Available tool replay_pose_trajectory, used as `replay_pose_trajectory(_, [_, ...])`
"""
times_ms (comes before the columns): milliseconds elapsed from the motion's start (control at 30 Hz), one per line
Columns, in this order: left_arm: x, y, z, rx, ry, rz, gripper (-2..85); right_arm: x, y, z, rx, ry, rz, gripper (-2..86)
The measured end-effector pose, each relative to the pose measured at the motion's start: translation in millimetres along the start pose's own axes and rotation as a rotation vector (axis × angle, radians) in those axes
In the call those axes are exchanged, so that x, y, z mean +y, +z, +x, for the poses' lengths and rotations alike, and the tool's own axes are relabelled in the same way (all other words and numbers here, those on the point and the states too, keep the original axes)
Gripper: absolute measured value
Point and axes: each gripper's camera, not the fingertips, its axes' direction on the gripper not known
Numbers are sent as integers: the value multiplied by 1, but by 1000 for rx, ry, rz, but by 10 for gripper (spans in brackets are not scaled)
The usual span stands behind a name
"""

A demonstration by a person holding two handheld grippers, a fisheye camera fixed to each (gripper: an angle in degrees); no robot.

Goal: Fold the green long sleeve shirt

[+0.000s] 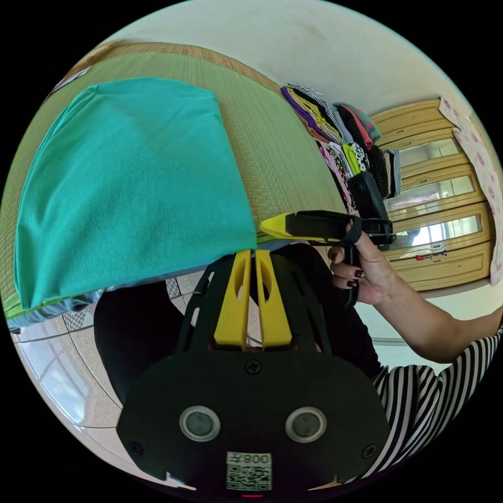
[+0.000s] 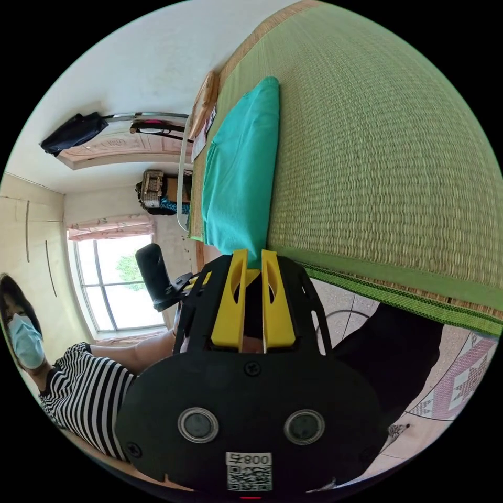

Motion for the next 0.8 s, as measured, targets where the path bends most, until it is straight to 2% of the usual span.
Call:
replay_pose_trajectory(433, [3,7,-6,47,13,55,6,-1,8,56,-236,82,4,75])
replay_pose_trajectory(800, [17,23,-32,83,-4,79,4,-7,19,72,-319,100,-12,38])
